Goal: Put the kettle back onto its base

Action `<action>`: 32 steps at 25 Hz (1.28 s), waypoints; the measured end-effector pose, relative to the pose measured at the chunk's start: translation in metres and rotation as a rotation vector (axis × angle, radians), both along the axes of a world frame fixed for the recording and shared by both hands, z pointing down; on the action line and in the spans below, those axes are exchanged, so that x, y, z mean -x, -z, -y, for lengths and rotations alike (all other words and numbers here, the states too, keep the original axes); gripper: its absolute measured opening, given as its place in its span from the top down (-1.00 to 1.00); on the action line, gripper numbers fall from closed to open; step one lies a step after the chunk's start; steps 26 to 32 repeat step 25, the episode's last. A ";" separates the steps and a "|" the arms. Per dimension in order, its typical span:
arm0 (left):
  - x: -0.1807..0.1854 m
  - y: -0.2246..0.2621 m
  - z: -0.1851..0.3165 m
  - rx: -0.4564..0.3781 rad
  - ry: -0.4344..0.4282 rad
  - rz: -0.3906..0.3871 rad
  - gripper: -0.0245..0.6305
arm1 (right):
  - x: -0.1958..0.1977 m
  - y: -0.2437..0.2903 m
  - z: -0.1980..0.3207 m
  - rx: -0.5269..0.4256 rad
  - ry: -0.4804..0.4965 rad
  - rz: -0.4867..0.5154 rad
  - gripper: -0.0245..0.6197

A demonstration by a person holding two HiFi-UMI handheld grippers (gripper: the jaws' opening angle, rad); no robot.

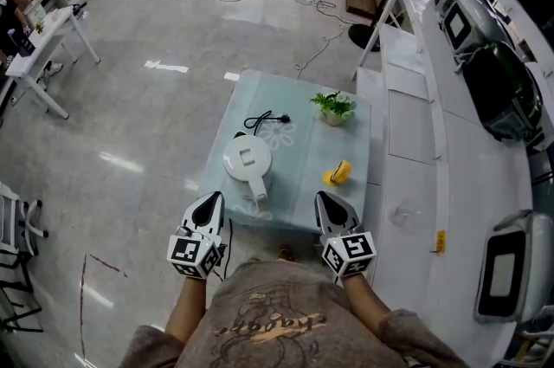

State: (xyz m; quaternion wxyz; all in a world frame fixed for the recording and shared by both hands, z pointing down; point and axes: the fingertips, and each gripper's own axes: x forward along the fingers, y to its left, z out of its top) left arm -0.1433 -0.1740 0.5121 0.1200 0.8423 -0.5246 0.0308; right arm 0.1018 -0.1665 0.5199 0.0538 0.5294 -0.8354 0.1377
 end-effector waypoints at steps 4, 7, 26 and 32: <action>-0.004 0.009 0.001 0.016 0.007 -0.017 0.86 | 0.001 0.000 -0.001 0.001 0.008 0.006 0.96; -0.006 0.007 -0.001 0.022 0.003 -0.016 0.86 | 0.001 0.001 -0.003 0.003 0.013 0.010 0.96; -0.003 -0.003 -0.004 0.033 0.025 -0.049 0.86 | -0.001 -0.003 0.002 0.006 0.052 0.013 0.96; -0.003 -0.003 -0.004 0.033 0.025 -0.049 0.86 | -0.001 -0.003 0.002 0.006 0.052 0.013 0.96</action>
